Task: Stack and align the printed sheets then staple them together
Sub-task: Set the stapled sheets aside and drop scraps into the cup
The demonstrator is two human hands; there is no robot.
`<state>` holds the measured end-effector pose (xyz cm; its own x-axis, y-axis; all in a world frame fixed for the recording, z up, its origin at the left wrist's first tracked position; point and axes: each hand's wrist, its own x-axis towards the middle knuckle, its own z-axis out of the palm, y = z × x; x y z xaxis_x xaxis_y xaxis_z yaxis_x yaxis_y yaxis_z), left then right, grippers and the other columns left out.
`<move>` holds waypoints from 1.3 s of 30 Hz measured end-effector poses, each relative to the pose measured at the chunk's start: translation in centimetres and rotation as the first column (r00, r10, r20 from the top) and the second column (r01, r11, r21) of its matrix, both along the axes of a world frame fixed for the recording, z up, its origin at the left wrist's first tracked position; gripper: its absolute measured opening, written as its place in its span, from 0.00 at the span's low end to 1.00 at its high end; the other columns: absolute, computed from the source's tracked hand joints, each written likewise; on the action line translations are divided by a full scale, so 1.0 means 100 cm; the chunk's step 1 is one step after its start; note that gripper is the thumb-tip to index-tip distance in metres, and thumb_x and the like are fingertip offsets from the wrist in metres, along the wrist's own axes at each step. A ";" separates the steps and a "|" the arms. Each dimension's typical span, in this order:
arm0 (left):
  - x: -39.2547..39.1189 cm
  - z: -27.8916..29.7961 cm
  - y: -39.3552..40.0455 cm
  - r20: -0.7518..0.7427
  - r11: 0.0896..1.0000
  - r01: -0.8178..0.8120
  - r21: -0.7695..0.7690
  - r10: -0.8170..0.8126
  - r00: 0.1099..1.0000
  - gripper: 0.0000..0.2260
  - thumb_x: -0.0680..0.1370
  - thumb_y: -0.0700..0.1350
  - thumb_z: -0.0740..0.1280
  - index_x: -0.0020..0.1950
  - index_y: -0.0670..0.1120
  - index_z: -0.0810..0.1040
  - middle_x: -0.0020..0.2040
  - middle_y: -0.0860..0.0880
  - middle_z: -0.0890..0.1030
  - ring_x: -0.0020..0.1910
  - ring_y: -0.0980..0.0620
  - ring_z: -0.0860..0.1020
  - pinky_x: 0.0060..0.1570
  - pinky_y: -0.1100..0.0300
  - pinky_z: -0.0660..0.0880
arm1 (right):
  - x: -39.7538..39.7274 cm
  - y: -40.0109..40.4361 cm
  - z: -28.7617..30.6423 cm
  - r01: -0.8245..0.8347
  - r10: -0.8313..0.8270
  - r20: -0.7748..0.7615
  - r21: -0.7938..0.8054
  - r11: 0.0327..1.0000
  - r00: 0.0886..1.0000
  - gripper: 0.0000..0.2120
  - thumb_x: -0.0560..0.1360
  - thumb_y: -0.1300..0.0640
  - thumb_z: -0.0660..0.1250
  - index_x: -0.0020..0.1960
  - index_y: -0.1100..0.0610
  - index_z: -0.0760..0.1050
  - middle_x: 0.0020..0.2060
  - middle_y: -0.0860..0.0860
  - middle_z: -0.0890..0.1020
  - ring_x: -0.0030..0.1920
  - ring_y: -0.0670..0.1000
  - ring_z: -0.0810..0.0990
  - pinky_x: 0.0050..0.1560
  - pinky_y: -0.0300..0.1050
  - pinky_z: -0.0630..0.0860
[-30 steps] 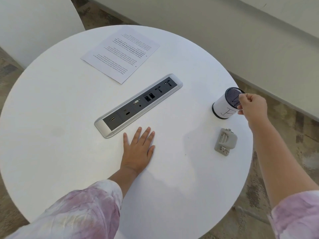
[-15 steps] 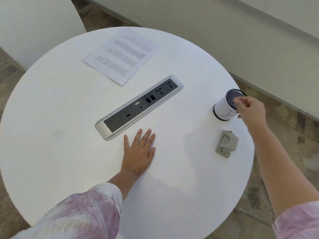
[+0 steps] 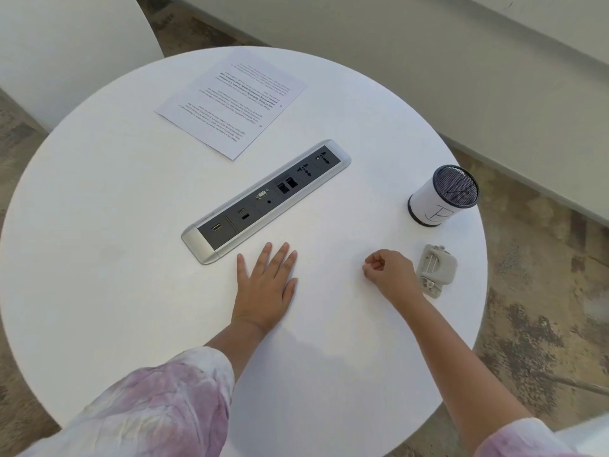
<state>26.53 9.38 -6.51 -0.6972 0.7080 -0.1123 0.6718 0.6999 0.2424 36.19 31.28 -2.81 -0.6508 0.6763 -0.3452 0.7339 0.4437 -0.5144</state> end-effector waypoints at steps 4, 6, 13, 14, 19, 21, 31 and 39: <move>0.000 -0.001 0.000 0.008 1.000 0.003 -0.010 -0.003 1.000 0.24 0.78 0.54 0.46 0.72 0.51 0.65 0.73 0.53 0.66 0.73 0.46 0.62 0.66 0.32 0.56 | -0.004 -0.007 0.003 -0.031 0.028 0.036 0.080 0.996 0.999 0.06 0.72 0.57 0.66 0.47 0.58 0.79 0.43 0.52 0.80 0.42 0.49 0.76 0.41 0.40 0.68; 0.000 -0.001 0.000 0.012 1.000 0.005 -0.014 -0.005 1.000 0.24 0.78 0.54 0.45 0.72 0.51 0.64 0.73 0.53 0.65 0.73 0.46 0.61 0.66 0.32 0.55 | -0.007 -0.008 0.004 -0.044 0.037 0.056 0.128 0.991 0.998 0.07 0.73 0.58 0.64 0.47 0.59 0.79 0.44 0.53 0.81 0.41 0.50 0.75 0.40 0.40 0.67; 0.000 0.000 0.001 0.007 1.000 0.007 0.001 -0.007 1.000 0.24 0.78 0.54 0.46 0.71 0.51 0.66 0.72 0.52 0.67 0.72 0.46 0.63 0.66 0.32 0.56 | -0.011 -0.014 0.006 -0.128 0.092 0.150 0.248 0.960 0.984 0.08 0.74 0.61 0.60 0.45 0.62 0.77 0.46 0.56 0.79 0.42 0.55 0.77 0.38 0.43 0.67; 0.000 0.000 0.001 0.003 1.000 0.007 0.004 -0.007 1.000 0.24 0.78 0.54 0.47 0.71 0.50 0.67 0.72 0.52 0.68 0.72 0.45 0.64 0.65 0.31 0.57 | -0.013 -0.015 0.006 -0.138 0.098 0.164 0.250 0.958 0.982 0.08 0.74 0.61 0.60 0.45 0.62 0.77 0.46 0.57 0.79 0.43 0.57 0.78 0.39 0.44 0.68; 0.000 -0.001 0.000 0.003 1.000 0.003 -0.003 -0.003 1.000 0.23 0.78 0.54 0.47 0.72 0.51 0.65 0.72 0.53 0.67 0.72 0.46 0.63 0.66 0.32 0.56 | -0.018 -0.017 0.010 -0.172 0.114 0.230 0.248 0.954 0.966 0.09 0.74 0.64 0.58 0.45 0.63 0.76 0.47 0.59 0.77 0.43 0.60 0.78 0.39 0.46 0.69; 0.000 -0.001 -0.001 0.011 1.000 0.004 -0.008 -0.004 1.000 0.24 0.78 0.54 0.47 0.72 0.51 0.65 0.73 0.53 0.66 0.73 0.46 0.63 0.66 0.32 0.56 | -0.019 -0.017 0.010 -0.173 0.117 0.243 0.225 0.959 0.963 0.09 0.74 0.64 0.58 0.46 0.64 0.76 0.47 0.59 0.76 0.44 0.61 0.78 0.41 0.47 0.71; 0.000 0.003 0.000 0.012 1.000 0.009 -0.017 -0.009 1.000 0.23 0.78 0.54 0.47 0.71 0.51 0.67 0.72 0.52 0.68 0.72 0.45 0.64 0.65 0.31 0.58 | -0.021 -0.002 0.033 -0.061 0.066 -0.038 0.128 0.990 0.997 0.03 0.71 0.59 0.64 0.40 0.57 0.75 0.38 0.53 0.77 0.36 0.51 0.72 0.39 0.40 0.64; 0.000 0.006 0.000 -0.002 1.000 0.010 0.000 -0.010 1.000 0.23 0.78 0.53 0.48 0.70 0.50 0.69 0.71 0.52 0.70 0.71 0.45 0.66 0.64 0.31 0.59 | -0.018 0.095 0.101 0.242 -0.179 -0.274 0.216 0.946 0.945 0.11 0.72 0.60 0.61 0.39 0.67 0.76 0.30 0.55 0.73 0.32 0.53 0.70 0.37 0.43 0.68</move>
<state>26.50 9.38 -5.95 -0.6899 0.7153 -0.1114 0.6795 0.6930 0.2410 34.35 40.81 7.28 -0.5273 0.8497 0.0015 0.6872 0.4275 -0.5873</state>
